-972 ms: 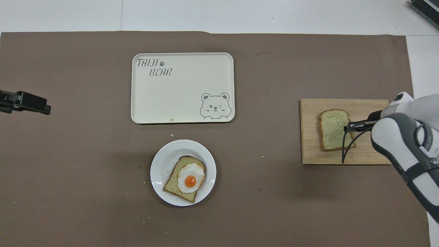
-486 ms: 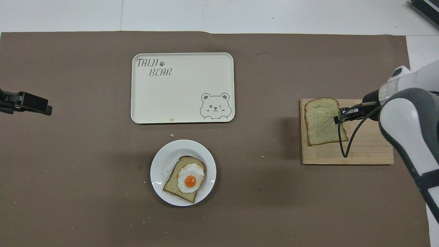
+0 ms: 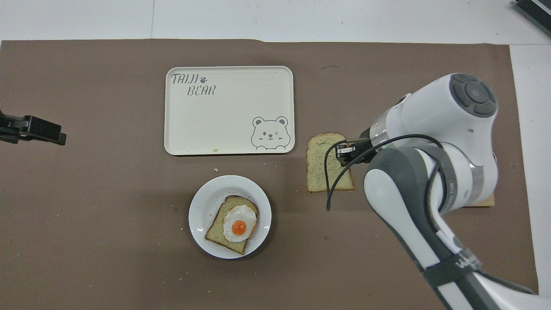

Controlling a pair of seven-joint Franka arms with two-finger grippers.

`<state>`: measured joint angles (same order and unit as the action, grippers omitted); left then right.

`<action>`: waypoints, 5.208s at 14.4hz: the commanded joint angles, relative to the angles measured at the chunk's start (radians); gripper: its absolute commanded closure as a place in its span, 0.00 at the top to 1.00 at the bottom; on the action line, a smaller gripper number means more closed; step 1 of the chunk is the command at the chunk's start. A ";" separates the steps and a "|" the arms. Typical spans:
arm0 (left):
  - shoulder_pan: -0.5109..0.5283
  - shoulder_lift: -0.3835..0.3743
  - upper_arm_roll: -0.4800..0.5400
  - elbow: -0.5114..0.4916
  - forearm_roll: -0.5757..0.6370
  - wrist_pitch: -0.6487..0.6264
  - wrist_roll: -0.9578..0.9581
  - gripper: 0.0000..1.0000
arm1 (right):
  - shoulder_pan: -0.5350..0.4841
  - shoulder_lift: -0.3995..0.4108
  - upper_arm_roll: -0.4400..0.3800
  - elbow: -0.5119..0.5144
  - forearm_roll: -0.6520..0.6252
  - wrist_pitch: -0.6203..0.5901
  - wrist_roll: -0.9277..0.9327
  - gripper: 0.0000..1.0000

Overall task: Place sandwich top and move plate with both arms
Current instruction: 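Lift the bread slice with the right gripper toward the plate, then lay the bread on the egg toast and open the right gripper, then withdraw the right gripper while the left gripper reaches the plate rim, then push the plate with the left gripper onto the bear tray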

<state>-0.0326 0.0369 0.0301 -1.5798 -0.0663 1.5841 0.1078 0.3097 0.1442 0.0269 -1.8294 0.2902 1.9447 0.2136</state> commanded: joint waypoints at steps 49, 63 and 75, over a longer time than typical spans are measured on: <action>-0.271 -0.091 -0.007 -1.040 -0.945 0.700 0.705 0.00 | -0.317 -0.250 -0.100 0.250 -0.364 -0.398 -0.062 1.00; -0.001 0.023 -0.006 -0.792 -1.027 0.375 0.665 0.00 | -0.259 -0.285 -0.085 0.147 -0.341 -0.351 -0.172 1.00; -0.029 0.311 -0.050 -0.303 -1.063 0.453 0.205 0.00 | -0.268 -0.291 -0.094 0.136 -0.276 -0.383 -0.172 1.00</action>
<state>-0.0474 0.2608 -0.0065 -2.0073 -1.1194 2.0252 0.3971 0.0571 -0.1295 -0.0675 -1.6759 -0.0066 1.5563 0.0727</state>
